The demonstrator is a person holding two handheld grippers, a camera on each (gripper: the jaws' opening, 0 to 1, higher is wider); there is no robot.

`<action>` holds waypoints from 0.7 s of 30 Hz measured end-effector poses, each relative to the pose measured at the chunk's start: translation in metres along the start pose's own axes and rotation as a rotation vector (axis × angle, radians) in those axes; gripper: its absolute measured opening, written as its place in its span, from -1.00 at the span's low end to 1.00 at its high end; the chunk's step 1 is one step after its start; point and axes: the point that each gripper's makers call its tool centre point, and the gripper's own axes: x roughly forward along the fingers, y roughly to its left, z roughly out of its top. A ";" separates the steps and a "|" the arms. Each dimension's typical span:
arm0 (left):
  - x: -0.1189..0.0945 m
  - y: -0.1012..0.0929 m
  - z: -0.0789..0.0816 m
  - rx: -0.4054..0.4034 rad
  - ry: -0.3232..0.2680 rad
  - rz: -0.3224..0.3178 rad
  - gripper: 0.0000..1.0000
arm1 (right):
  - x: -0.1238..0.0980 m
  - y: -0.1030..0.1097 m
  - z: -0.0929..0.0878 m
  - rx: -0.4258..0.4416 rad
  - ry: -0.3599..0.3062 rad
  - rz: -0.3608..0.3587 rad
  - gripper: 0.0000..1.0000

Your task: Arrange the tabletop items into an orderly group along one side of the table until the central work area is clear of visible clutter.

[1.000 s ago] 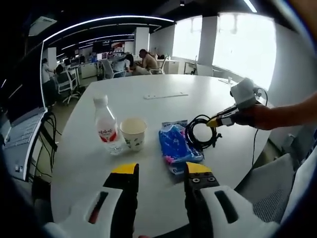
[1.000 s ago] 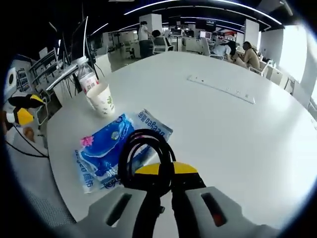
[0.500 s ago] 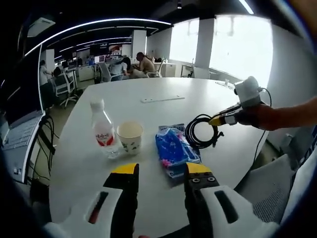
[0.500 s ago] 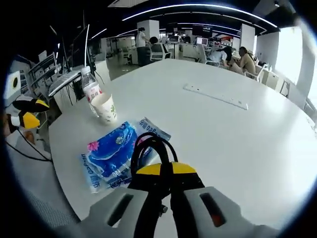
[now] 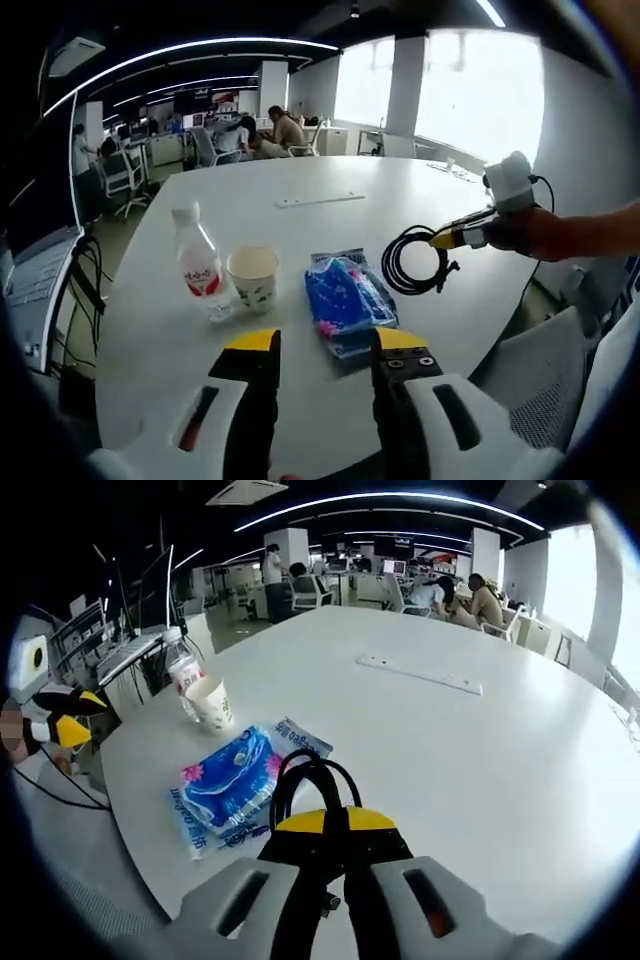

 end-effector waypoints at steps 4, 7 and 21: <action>0.000 -0.002 0.000 0.003 0.001 -0.008 -0.30 | -0.005 -0.002 -0.004 0.021 0.000 -0.005 -0.97; 0.000 -0.003 -0.001 0.004 0.002 -0.010 -0.30 | -0.008 -0.003 -0.008 0.027 0.005 -0.008 -0.97; -0.002 -0.004 -0.004 -0.005 0.004 -0.010 -0.30 | -0.015 -0.005 -0.025 0.067 0.044 -0.007 -0.97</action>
